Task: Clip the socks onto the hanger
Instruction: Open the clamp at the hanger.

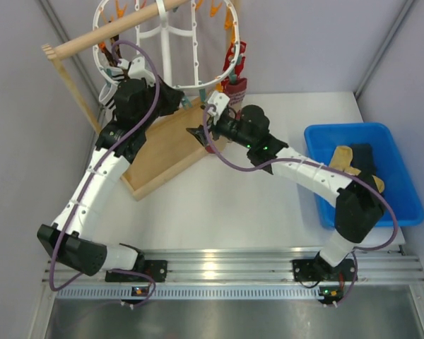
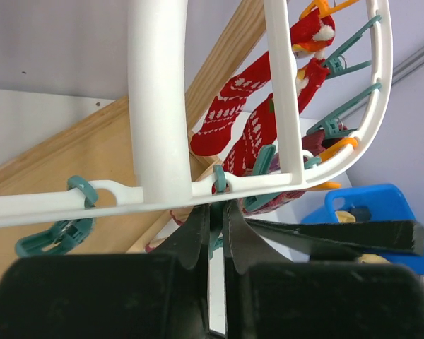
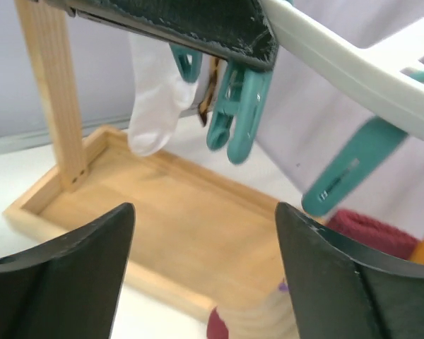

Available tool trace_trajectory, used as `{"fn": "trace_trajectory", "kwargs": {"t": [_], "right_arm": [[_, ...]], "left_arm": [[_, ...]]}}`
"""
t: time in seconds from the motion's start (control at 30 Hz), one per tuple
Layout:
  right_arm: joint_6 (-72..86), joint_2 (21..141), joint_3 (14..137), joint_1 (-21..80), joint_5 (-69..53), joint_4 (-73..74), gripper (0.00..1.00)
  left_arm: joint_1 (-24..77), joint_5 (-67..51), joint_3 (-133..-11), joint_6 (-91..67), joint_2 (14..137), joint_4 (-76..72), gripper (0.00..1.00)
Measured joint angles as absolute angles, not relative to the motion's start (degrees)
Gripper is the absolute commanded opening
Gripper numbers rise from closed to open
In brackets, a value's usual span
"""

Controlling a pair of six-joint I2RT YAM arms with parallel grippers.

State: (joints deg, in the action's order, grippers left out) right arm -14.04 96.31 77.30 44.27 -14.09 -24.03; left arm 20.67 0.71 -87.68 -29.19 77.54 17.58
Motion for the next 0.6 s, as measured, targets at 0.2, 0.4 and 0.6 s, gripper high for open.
{"fn": "trace_trajectory", "kwargs": {"t": [0.2, 0.4, 0.6], "right_arm": [[-12.75, 88.44, 76.79, 34.61, -27.77, -8.01, 1.0], [-15.35, 81.93, 76.51, 15.84, -40.53, 11.64, 1.0], [-25.28, 81.47, 77.14, -9.26, -49.76, 31.73, 0.92]], "left_arm": [[20.34, -0.64, -86.37, -27.64, 77.52, 15.77, 0.0], [20.29, -1.06, -85.78, -26.7, 77.49, 14.74, 0.0], [20.29, -1.45, -85.47, -26.04, 77.36, 14.33, 0.0]]}}
